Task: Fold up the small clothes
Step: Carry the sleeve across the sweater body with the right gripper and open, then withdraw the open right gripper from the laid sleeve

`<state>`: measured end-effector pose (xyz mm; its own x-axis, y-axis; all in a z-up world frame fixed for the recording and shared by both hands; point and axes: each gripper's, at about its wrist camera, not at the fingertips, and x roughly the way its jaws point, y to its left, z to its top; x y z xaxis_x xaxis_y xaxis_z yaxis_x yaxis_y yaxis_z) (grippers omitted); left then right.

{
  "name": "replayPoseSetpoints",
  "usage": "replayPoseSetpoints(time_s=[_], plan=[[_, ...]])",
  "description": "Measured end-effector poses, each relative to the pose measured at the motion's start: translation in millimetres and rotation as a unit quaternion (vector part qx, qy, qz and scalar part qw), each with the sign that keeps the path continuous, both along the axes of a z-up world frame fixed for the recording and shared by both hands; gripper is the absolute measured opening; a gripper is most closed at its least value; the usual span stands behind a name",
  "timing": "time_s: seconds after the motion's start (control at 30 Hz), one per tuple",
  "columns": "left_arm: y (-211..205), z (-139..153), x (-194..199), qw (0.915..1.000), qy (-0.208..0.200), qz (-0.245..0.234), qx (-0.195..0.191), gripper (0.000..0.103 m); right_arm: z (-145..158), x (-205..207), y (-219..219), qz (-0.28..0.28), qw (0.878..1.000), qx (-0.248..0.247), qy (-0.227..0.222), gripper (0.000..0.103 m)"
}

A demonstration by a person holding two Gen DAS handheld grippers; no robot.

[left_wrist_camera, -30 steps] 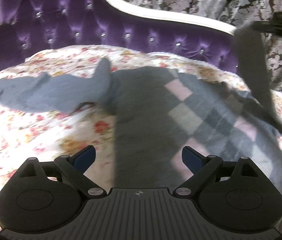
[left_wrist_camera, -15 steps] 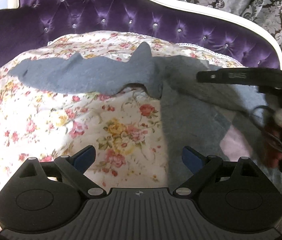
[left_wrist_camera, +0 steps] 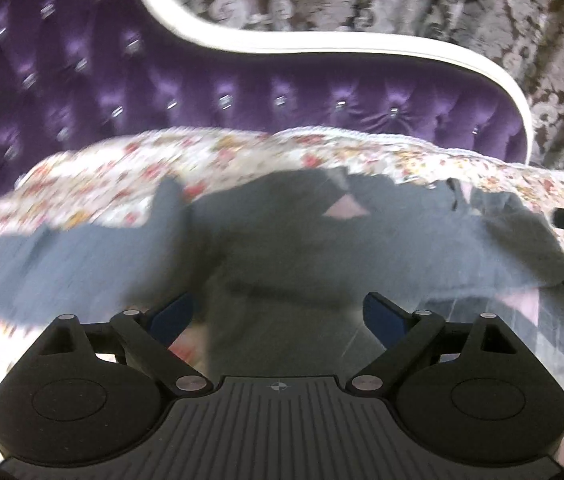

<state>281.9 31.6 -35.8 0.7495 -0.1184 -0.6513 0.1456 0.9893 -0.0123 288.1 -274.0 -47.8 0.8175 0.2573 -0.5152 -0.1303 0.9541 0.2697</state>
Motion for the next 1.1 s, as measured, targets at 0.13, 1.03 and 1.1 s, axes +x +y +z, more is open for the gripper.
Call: replayPoseSetpoints(time_s=[0.13,1.03,1.1], plan=[[-22,-12,25,0.9994,-0.015,0.002,0.032,0.091,-9,-4,-55,-0.076,0.997,0.021,0.012,0.055],[-4,-49,60,0.9982,0.036,0.030,0.036,0.095,-38,38,-65,-0.112,0.991,-0.060,0.040,0.011],[-5,-49,60,0.9982,0.034,0.033,0.037,0.096,-37,39,-63,-0.120,0.986,-0.101,0.048,0.008]])
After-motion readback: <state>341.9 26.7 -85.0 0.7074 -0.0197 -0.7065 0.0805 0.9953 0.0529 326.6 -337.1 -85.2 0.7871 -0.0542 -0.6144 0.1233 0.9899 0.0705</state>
